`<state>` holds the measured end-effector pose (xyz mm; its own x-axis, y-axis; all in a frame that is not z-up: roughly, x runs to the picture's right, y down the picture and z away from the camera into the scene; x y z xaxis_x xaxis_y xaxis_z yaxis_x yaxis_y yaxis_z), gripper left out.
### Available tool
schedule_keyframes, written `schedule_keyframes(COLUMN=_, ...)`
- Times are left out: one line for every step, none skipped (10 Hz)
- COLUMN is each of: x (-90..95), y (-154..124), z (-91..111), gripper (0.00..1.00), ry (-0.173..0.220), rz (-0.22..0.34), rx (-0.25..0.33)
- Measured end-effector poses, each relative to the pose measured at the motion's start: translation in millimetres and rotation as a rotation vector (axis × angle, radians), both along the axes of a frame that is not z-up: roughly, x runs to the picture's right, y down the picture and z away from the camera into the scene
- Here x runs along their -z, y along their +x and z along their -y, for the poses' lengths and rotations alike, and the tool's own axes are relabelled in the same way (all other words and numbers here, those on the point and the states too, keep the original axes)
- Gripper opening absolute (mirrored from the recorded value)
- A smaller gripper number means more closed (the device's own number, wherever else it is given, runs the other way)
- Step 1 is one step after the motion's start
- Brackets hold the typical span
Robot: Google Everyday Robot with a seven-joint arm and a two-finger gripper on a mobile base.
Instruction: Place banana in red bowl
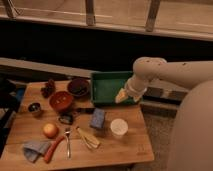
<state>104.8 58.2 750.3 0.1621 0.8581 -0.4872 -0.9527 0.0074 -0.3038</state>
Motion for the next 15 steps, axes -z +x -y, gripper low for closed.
schedule_keyframes(x=1.4, y=-17, z=-1, gripper=0.67, ry=0.007, rz=0.028, rx=0.019)
schedule_keyframes(x=6.6, y=-43, z=0, gripper=0.67, ry=0.028, rz=0.072, rx=0.057)
schedule_keyframes(x=12.5, y=-58, z=2, gripper=0.67, ry=0.046, rz=0.100, rx=0.083)
schedule_keyframes(x=21.9, y=-72, z=4, gripper=0.67, ry=0.065, rz=0.128, rx=0.112)
schedule_keyframes(x=37.8, y=-93, z=9, gripper=0.67, ry=0.094, rz=0.170, rx=0.153)
schedule_keyframes(x=48.7, y=-113, z=10, gripper=0.67, ry=0.112, rz=0.213, rx=0.191)
schedule_keyframes(x=55.1, y=-134, z=9, gripper=0.67, ry=0.122, rz=0.261, rx=0.231)
schedule_keyframes(x=61.2, y=-159, z=1, gripper=0.67, ry=0.119, rz=0.336, rx=0.287)
schedule_keyframes(x=67.9, y=-179, z=-10, gripper=0.67, ry=0.105, rz=0.408, rx=0.347)
schedule_keyframes(x=69.6, y=-183, z=-12, gripper=0.67, ry=0.103, rz=0.426, rx=0.362)
schedule_keyframes(x=74.6, y=-196, z=-19, gripper=0.67, ry=0.097, rz=0.477, rx=0.402)
schedule_keyframes(x=75.6, y=-198, z=-21, gripper=0.67, ry=0.096, rz=0.487, rx=0.410)
schedule_keyframes(x=74.8, y=-197, z=-19, gripper=0.67, ry=0.096, rz=0.484, rx=0.408)
schedule_keyframes(x=71.2, y=-194, z=-18, gripper=0.67, ry=0.088, rz=0.479, rx=0.404)
schedule_keyframes(x=66.3, y=-200, z=-22, gripper=0.67, ry=0.077, rz=0.488, rx=0.412)
